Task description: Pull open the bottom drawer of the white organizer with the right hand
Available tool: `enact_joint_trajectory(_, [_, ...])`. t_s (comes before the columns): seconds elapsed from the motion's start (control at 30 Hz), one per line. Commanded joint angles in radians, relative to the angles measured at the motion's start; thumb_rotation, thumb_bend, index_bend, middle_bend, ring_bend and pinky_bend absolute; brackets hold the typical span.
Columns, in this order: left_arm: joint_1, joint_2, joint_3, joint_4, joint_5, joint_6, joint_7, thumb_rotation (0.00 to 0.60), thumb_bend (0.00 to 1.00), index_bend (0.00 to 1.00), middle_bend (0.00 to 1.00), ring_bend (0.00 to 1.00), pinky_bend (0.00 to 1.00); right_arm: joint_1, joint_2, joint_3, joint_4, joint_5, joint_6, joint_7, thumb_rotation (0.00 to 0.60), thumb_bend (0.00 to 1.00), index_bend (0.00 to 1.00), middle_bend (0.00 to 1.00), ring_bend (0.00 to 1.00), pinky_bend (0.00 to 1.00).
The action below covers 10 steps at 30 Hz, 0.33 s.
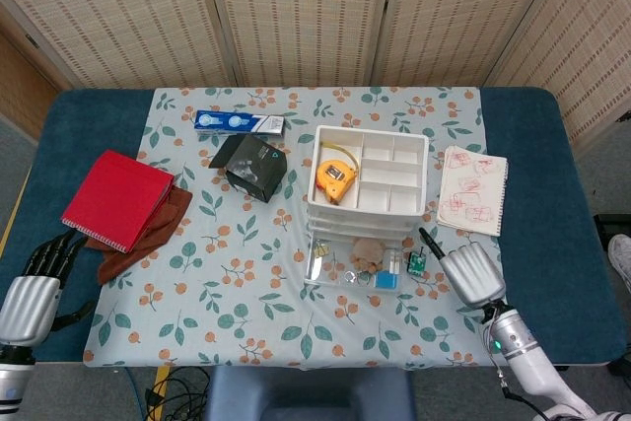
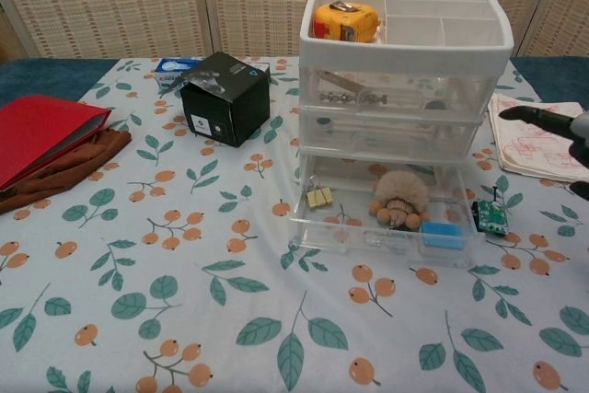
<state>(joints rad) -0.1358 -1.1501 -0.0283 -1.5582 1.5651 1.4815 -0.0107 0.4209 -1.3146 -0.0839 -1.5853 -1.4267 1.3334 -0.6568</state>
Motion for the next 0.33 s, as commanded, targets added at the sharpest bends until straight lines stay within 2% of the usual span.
enact_joint_trajectory(0.03, [0.002,-0.007,-0.001,-0.001,0.003,0.010,0.025,0.600,0.18,0.08,0.01,0.05,0.09,-0.089,0.064,0.015,-0.052,-0.033,0.133,0.089,0.600,0.44,0.04,0.65,0.78,0.97])
enact_joint_trajectory(0.07, [0.002,-0.010,-0.002,-0.003,0.002,0.011,0.031,0.600,0.18,0.08,0.01,0.05,0.09,-0.113,0.076,0.019,-0.061,-0.030,0.164,0.114,0.600,0.44,0.05,0.59,0.69,0.90])
enact_joint_trajectory(0.1, [0.002,-0.011,-0.002,-0.005,0.002,0.011,0.035,0.600,0.18,0.08,0.01,0.05,0.09,-0.130,0.084,0.023,-0.069,-0.024,0.184,0.136,0.600,0.44,0.05,0.53,0.57,0.78])
enact_joint_trajectory(0.13, [0.002,-0.012,-0.003,-0.008,0.002,0.011,0.039,0.600,0.18,0.08,0.01,0.05,0.09,-0.146,0.093,0.025,-0.074,-0.019,0.199,0.157,0.600,0.44,0.05,0.49,0.50,0.70])
enact_joint_trajectory(0.2, [0.000,-0.014,-0.003,-0.014,0.007,0.013,0.052,0.600,0.18,0.08,0.01,0.05,0.09,-0.182,0.116,0.030,-0.086,-0.001,0.228,0.200,0.600,0.44,0.05,0.38,0.29,0.46])
enact_joint_trajectory(0.27, [-0.002,-0.018,-0.004,-0.020,0.015,0.018,0.063,0.600,0.18,0.08,0.01,0.05,0.09,-0.213,0.131,0.034,-0.098,0.014,0.253,0.243,0.600,0.44,0.05,0.30,0.19,0.35])
enact_joint_trajectory(0.33, [-0.003,-0.023,-0.006,-0.022,0.020,0.023,0.082,0.600,0.18,0.08,0.01,0.05,0.09,-0.245,0.148,0.037,-0.102,0.018,0.278,0.303,0.600,0.44,0.05,0.26,0.16,0.30])
